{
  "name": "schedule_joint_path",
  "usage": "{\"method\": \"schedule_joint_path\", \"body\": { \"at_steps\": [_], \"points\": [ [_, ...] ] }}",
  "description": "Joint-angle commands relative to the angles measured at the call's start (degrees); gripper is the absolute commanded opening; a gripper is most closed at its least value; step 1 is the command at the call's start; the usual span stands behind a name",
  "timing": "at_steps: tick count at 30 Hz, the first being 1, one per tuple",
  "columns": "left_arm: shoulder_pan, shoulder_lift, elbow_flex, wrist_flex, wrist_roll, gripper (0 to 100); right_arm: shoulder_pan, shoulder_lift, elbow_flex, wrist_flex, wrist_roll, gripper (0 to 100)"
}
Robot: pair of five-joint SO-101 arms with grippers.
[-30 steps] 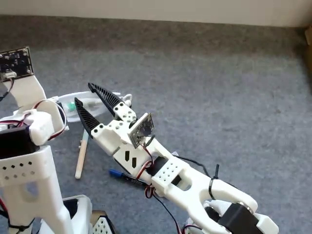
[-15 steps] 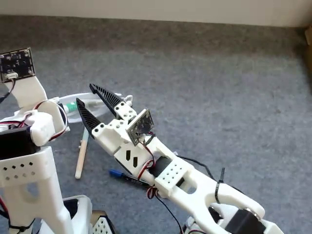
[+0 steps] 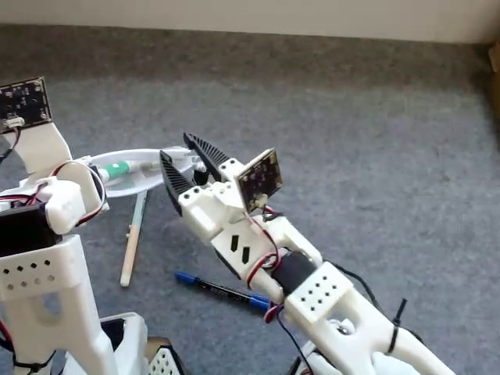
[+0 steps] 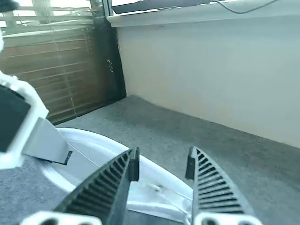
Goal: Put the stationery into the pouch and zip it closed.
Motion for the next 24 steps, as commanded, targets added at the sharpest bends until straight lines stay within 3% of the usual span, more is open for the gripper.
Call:
{"method": "schedule_joint_path", "body": {
  "at_steps": [1,4,14,24],
  "points": [
    [0.6,0.2,-0.2,-0.4,0.4,1,4.1,-8.8,-2.3,11.8,-2.5,15.9],
    [0.6,0.2,-0.2,-0.4,0.5,1,6.2,-14.1,-2.3,21.6,-7.5,15.9],
    [0.6,0.2,-0.1,-0.4,0.5,1,6.7,-28.1,-2.3,55.8,-8.4,15.9],
    [0.6,0.2,-0.1,-0.4,0.5,1,6.7,-29.2,-2.3,69.9,-17.8,15.9]
  ]
}}
